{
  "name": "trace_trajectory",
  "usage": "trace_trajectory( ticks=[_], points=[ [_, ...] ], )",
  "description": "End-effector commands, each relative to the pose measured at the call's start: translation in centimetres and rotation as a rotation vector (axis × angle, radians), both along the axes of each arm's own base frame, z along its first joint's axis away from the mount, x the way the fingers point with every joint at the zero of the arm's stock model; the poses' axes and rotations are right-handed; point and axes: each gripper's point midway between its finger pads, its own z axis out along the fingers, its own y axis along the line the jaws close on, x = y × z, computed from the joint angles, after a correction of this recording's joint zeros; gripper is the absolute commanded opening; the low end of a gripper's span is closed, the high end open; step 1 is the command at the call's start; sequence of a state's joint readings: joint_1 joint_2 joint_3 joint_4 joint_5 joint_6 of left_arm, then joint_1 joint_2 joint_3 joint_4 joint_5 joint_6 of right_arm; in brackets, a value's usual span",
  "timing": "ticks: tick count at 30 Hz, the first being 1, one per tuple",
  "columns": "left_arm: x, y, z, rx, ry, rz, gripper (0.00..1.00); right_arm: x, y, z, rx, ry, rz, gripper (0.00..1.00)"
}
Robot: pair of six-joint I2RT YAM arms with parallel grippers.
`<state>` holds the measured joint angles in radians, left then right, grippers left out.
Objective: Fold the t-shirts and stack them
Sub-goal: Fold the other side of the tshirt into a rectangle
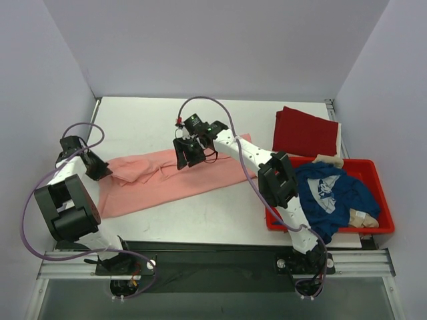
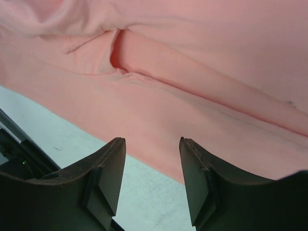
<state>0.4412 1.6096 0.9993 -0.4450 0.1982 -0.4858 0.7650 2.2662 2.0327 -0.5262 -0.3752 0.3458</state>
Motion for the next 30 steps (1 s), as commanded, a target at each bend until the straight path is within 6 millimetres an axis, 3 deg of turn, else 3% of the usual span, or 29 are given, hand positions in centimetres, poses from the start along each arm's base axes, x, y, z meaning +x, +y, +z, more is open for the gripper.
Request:
trace_trajectory(
  ticks=[1,8,18,25,30],
  points=[
    [1.3,0.7,0.9,0.031,-0.069,-0.017,0.0,0.5,-1.3,-3.4,-0.058,0.043,-0.053,0.49],
    [-0.3,-0.2,-1.3,0.014,-0.027,-0.028,0.0,1.4,-4.8,-7.5,-0.192,0.046,-0.115,0.49],
    [-1.8,-3.3,-3.5,-0.007,0.028,-0.068,0.0,2.7,-9.9,-10.6,-0.272,0.112,-0.214,0.48],
    [-2.2,-6.5,-2.9,-0.057,0.011,-0.088,0.0,3.9,-13.3,-11.1,-0.301,0.119,-0.247,0.48],
    [-2.6,-7.5,-2.1,-0.105,-0.018,-0.087,0.0,4.3,-13.1,-9.1,-0.28,0.074,-0.208,0.48]
  ],
)
